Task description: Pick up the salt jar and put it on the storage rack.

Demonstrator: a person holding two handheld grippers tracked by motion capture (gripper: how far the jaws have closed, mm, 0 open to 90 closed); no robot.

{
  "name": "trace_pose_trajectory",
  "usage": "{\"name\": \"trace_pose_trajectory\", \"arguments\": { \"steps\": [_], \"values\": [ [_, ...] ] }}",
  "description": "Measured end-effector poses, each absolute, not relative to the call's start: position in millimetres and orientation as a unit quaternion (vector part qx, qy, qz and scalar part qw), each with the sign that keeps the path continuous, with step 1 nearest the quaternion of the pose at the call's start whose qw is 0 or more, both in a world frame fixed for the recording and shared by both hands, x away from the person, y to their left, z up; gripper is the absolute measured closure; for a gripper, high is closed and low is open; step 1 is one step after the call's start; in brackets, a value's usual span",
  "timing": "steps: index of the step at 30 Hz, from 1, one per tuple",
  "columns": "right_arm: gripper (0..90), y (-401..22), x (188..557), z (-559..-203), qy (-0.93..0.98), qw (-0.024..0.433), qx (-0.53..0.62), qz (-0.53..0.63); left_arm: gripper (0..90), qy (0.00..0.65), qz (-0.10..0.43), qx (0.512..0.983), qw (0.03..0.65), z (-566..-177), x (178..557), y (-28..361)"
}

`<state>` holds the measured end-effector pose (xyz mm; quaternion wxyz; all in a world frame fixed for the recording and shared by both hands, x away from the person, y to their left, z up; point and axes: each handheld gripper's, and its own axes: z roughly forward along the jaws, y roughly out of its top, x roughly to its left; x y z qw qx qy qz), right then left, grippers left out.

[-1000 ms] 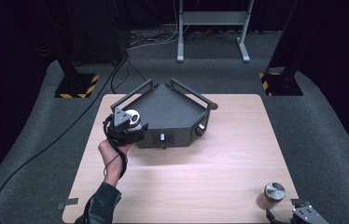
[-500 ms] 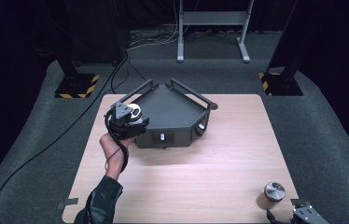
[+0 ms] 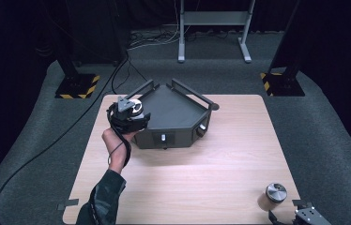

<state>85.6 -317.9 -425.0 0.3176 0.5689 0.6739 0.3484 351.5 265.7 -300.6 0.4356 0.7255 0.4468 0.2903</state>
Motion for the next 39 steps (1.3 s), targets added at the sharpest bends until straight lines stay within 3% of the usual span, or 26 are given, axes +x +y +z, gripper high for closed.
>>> {"name": "trace_pose_trajectory", "arguments": {
  "steps": [39],
  "values": [
    [0.0,-319.4,83.8,-425.8,0.674,0.319,0.569,0.347,31.4,0.477,0.281,0.724,0.411,-312.6,388.3,254.1]
  ]
}}
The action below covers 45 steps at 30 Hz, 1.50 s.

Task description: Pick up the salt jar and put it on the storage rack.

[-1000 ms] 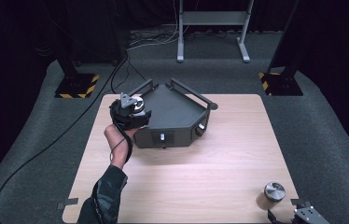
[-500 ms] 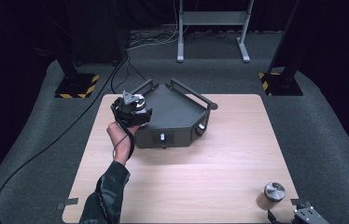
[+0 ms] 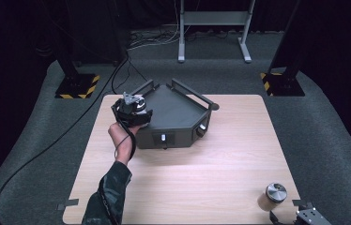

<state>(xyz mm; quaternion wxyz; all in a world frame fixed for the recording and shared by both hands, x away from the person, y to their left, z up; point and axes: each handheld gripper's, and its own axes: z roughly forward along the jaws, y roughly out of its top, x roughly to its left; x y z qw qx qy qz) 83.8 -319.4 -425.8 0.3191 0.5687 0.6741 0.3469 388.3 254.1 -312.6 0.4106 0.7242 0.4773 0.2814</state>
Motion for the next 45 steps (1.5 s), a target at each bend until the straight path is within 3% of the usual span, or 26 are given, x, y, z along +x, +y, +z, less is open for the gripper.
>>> {"name": "trace_pose_trajectory", "arguments": {
  "steps": [45],
  "values": [
    [0.0,-319.6,83.6,-425.8,0.674,0.319,0.569,0.346,31.4,0.487,0.269,0.729,0.399,-321.4,394.9,253.9]
  ]
}}
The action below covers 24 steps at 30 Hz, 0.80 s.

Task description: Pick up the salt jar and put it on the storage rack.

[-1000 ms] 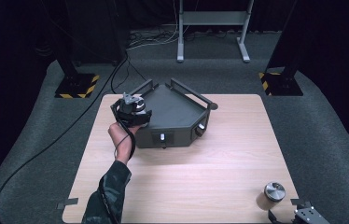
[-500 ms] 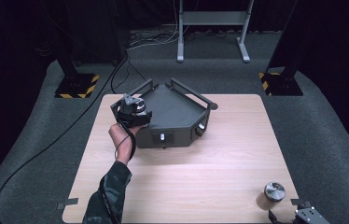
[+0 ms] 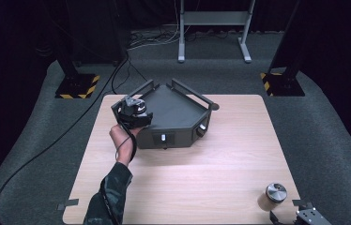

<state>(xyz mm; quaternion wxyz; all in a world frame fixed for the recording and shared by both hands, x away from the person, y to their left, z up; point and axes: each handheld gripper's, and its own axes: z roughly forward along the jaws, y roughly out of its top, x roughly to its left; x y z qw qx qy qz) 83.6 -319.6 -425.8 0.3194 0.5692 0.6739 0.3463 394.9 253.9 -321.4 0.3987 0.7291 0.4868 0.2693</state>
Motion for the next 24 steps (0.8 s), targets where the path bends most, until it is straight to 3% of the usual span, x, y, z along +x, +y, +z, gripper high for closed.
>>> {"name": "trace_pose_trajectory", "arguments": {
  "steps": [24],
  "values": [
    [0.0,-319.3,83.1,-425.7,0.674,0.32,0.568,0.346,31.2,0.486,0.275,0.729,0.396,-322.3,393.8,251.2]
  ]
}}
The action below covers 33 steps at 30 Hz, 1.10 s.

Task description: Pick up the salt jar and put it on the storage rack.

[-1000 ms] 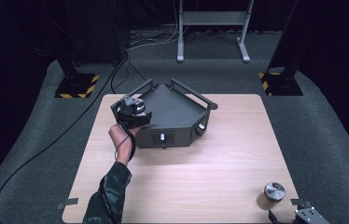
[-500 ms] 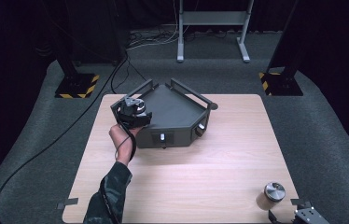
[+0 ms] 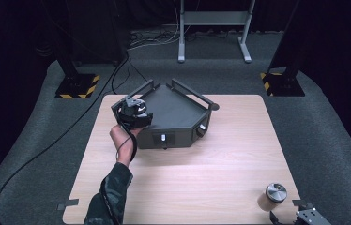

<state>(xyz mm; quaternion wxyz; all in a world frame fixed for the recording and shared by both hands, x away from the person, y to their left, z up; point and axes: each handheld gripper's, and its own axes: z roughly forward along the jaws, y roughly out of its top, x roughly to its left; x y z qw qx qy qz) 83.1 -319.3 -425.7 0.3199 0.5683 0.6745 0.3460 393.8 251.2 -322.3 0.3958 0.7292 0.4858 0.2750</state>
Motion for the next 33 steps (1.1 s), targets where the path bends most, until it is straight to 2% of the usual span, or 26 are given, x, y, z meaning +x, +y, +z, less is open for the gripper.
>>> {"name": "trace_pose_trajectory", "arguments": {
  "steps": [18,23,24,25,28,33],
  "values": [
    [0.0,-318.7,82.8,-424.9,0.675,0.321,0.567,0.347,30.1,0.482,0.279,0.728,0.399,-322.1,391.8,251.1],
    [0.0,-319.1,82.8,-425.1,0.675,0.32,0.566,0.348,17.6,0.482,0.284,0.726,0.401,-318.4,388.7,248.3],
    [0.0,-318.8,83.1,-425.1,0.675,0.32,0.567,0.347,17.6,0.482,0.287,0.725,0.4,-317.6,387.4,247.4],
    [0.0,-319.0,83.3,-425.3,0.676,0.319,0.566,0.348,11.9,0.483,0.287,0.723,0.403,-317.2,386.6,247.4],
    [0.0,-318.5,83.4,-425.1,0.676,0.319,0.566,0.348,4.5,0.485,0.288,0.719,0.407,-314.9,381.9,248.1],
    [0.0,-318.3,83.1,-424.6,0.676,0.32,0.566,0.348,0.6,0.481,0.287,0.718,0.413,-311.3,373.2,253.1]
  ]
}}
